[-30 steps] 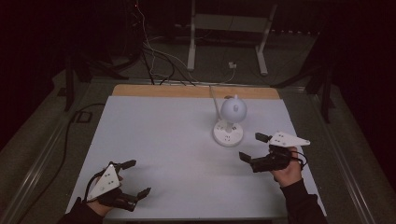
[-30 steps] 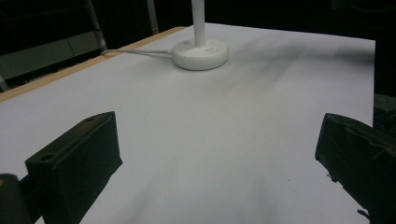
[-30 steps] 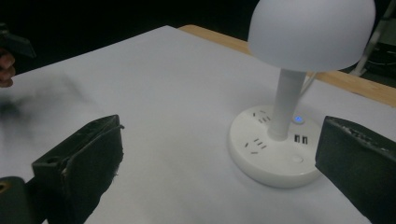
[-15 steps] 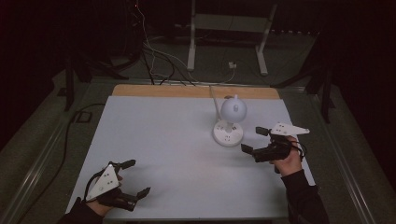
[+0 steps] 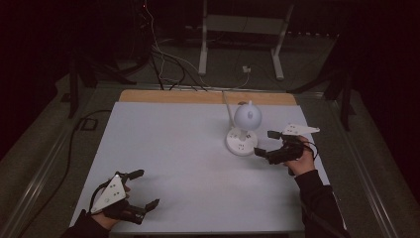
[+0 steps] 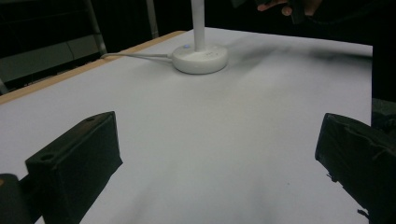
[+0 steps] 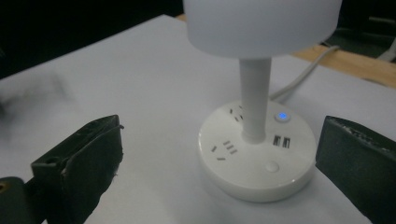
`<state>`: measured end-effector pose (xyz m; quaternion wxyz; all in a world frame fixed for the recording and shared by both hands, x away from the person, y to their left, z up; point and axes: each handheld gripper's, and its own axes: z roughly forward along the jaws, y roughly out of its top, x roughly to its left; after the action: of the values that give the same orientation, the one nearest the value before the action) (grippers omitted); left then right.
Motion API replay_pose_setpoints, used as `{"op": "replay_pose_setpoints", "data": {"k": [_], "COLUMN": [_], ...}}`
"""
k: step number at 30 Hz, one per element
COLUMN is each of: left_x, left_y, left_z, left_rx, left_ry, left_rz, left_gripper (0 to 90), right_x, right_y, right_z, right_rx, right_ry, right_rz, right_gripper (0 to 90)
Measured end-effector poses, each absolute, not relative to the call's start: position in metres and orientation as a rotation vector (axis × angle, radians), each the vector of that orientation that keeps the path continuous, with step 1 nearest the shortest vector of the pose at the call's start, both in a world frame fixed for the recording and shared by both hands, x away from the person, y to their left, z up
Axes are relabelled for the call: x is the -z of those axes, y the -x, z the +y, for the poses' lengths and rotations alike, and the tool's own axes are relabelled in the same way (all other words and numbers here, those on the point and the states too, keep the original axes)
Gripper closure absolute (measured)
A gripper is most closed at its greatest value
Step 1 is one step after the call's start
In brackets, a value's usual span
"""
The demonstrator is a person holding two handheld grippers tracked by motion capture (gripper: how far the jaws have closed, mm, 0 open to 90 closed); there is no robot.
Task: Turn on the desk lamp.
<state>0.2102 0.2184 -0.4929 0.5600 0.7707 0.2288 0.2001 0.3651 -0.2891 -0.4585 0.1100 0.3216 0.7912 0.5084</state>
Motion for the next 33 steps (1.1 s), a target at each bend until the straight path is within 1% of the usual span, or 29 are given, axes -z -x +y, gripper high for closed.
{"op": "replay_pose_setpoints", "data": {"k": [3,4,5,8,9,11,12,14,15,16,18,19,20,22,23,24,25,27,28,29,30,32,33], "left_x": [0.493,0.493,0.493,0.493,0.494,0.494,0.494,0.494,0.494,0.494,0.494,0.494,0.494,0.495,0.495,0.495,0.495,0.495,0.495,0.495,0.495,0.495,0.495], "left_y": [-0.211,-0.211,-0.211,-0.211,-0.211,-0.211,-0.211,-0.212,-0.212,-0.212,-0.212,-0.212,-0.212,-0.212,-0.212,-0.212,-0.212,-0.212,-0.212,-0.212,-0.212,-0.212,-0.212], "left_z": [0.218,0.218,0.218,0.218,0.218,0.218,0.218,0.218,0.218,0.218,0.218,0.218,0.218,0.218,0.218,0.218,0.218,0.217,0.217,0.217,0.217,0.217,0.217], "left_rx": [-0.472,-0.471,-0.47,-0.468,-0.468,-0.469,-0.469,-0.467,-0.466,-0.466,-0.467,-0.468,-0.469,-0.468,-0.469,-0.469,-0.469,-0.47,-0.469,-0.469,-0.468,-0.468,-0.467], "left_ry": [-1.816,-1.817,-1.818,-1.816,-1.815,-1.815,-1.815,-1.817,-1.819,-1.821,-1.822,-1.822,-1.823,-1.821,-1.822,-1.822,-1.822,-1.824,-1.824,-1.825,-1.825,-1.824,-1.824], "left_rz": [0.542,0.543,0.544,0.546,0.547,0.549,0.549,0.551,0.554,0.553,0.554,0.555,0.555,0.555,0.557,0.557,0.556,0.555,0.555,0.555,0.556,0.557,0.559], "left_gripper": [0.5,0.5,0.5,0.5,0.5,0.5,0.5,0.5,0.5,0.5,0.5,0.5,0.5,0.5,0.5,0.5,0.5,0.5,0.5,0.5,0.5,0.5,0.5], "right_x": [0.466,0.468,0.471,0.476,0.481,0.483,0.486,0.487,0.489,0.489,0.489,0.49,0.49,0.491,0.491,0.491,0.492,0.492,0.492,0.492,0.492,0.492,0.492], "right_y": [-0.371,-0.373,-0.375,-0.379,-0.382,-0.384,-0.387,-0.387,-0.39,-0.39,-0.391,-0.392,-0.393,-0.394,-0.394,-0.395,-0.396,-0.397,-0.397,-0.397,-0.398,-0.398,-0.399], "right_z": [-0.29,-0.29,-0.291,-0.292,-0.293,-0.292,-0.291,-0.291,-0.29,-0.29,-0.29,-0.29,-0.29,-0.291,-0.291,-0.291,-0.291,-0.292,-0.292,-0.293,-0.294,-0.294,-0.294], "right_rx": [-1.497,-1.491,-1.478,-1.476,-1.46,-1.446,-1.452,-1.447,-1.47,-1.47,-1.463,-1.46,-1.456,-1.447,-1.447,-1.437,-1.431,-1.428,-1.428,-1.43,-1.437,-1.44,-1.423], "right_ry": [-0.945,-0.946,-0.943,-0.958,-0.982,-1.003,-1.026,-1.032,-1.06,-1.06,-1.064,-1.073,-1.078,-1.092,-1.092,-1.114,-1.129,-1.148,-1.148,-1.143,-1.135,-1.116,-1.104], "right_rz": [2.337,2.334,2.33,2.334,2.33,2.319,2.321,2.311,2.293,2.293,2.275,2.274,2.267,2.258,2.258,2.253,2.24,2.224,2.224,2.212,2.21,2.208,2.207], "right_gripper": [1.5,4.9,6.2,7.8,11.1,11.1,13.4,14.6,17.6,17.6,23.8,33.4,35.0,41.4,41.4,48.5,51.5,56.9,56.9,61.5,64.0,65.5,70.7]}}
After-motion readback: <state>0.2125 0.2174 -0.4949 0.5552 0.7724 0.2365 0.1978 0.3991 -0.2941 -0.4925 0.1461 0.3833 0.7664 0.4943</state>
